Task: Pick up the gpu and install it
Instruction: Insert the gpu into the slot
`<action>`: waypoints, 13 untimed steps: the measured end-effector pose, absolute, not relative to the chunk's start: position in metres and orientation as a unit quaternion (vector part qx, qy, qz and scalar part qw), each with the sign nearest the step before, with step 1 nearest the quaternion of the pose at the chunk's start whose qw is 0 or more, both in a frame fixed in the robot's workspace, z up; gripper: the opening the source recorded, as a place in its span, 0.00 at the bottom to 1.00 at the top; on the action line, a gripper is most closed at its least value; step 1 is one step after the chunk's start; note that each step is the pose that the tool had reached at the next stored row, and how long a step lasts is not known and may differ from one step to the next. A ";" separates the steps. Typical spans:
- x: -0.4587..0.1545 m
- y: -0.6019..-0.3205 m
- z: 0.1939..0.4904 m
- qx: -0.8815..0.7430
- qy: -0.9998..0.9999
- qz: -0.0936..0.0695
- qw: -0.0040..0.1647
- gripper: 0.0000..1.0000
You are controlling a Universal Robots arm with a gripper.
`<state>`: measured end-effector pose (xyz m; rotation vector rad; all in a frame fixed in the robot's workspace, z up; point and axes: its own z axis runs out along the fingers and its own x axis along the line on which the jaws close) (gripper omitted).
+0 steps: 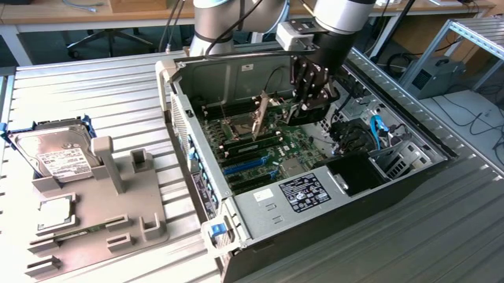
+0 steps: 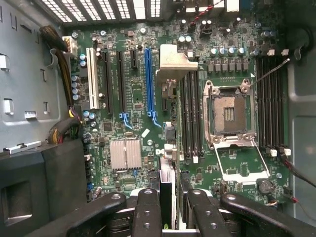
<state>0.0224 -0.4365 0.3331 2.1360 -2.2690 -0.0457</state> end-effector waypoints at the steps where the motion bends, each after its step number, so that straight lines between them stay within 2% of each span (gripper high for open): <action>1: 0.021 -0.437 0.333 0.685 -0.728 -0.015 0.013 0.26; 13: 0.014 -0.442 0.333 0.685 -0.728 -0.015 0.013 0.26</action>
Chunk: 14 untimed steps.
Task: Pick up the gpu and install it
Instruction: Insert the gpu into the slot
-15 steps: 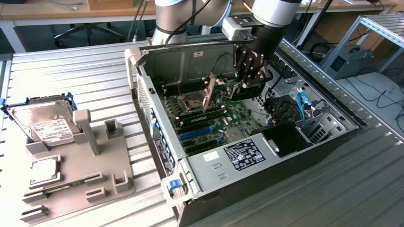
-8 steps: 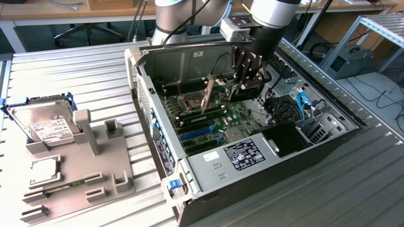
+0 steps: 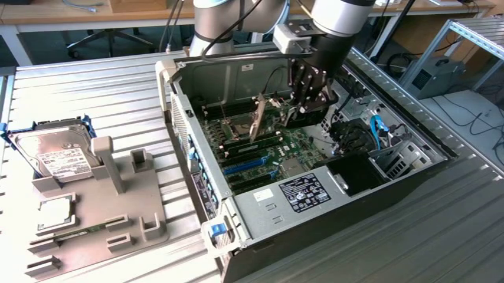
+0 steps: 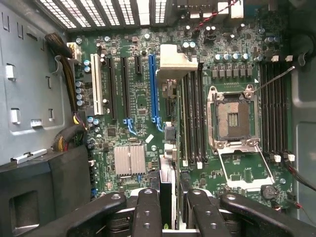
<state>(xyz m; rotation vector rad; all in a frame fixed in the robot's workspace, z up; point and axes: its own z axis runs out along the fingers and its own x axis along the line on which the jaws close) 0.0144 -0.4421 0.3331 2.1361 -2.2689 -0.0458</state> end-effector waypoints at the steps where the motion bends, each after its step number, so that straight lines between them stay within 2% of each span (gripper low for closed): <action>1: 0.014 -0.442 0.333 0.685 -0.728 -0.015 0.012 0.26; 14: 0.007 -0.444 0.333 0.685 -0.728 -0.015 0.012 0.26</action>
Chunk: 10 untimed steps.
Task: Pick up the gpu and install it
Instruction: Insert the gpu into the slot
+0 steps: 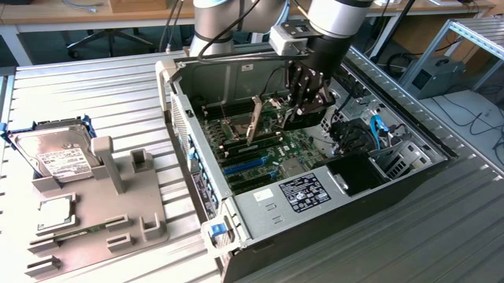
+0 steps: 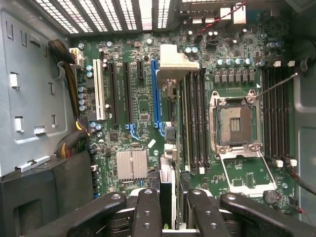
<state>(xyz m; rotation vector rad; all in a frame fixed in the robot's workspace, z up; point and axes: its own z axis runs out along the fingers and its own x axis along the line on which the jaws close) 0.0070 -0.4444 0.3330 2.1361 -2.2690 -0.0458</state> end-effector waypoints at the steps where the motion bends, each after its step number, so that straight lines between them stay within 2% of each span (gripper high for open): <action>1: 0.006 -0.445 0.333 0.685 -0.728 -0.015 0.013 0.26; 10: 0.005 -0.445 0.333 0.685 -0.728 -0.015 0.013 0.26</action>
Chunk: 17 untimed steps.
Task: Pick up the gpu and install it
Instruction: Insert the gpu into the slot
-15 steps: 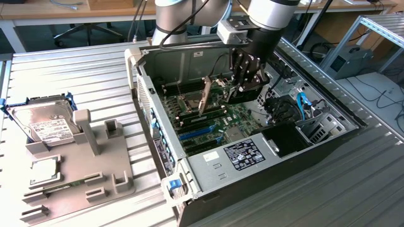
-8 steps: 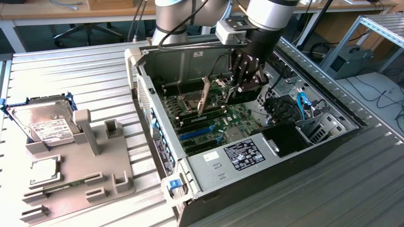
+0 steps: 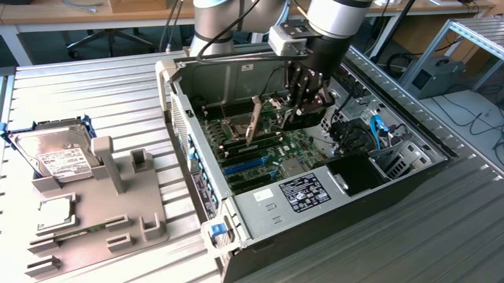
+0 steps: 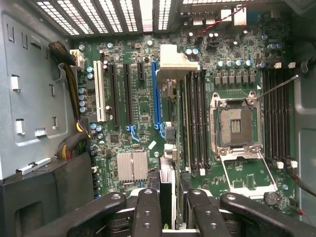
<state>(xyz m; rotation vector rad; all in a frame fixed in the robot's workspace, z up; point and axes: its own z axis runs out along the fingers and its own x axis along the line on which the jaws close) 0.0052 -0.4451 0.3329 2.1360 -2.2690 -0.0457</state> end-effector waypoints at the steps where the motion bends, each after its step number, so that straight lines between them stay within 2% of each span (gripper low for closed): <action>1: 0.005 -0.445 0.333 0.685 -0.728 -0.015 0.013 0.26; 17: 0.000 -0.446 0.332 0.685 -0.728 -0.015 0.012 0.26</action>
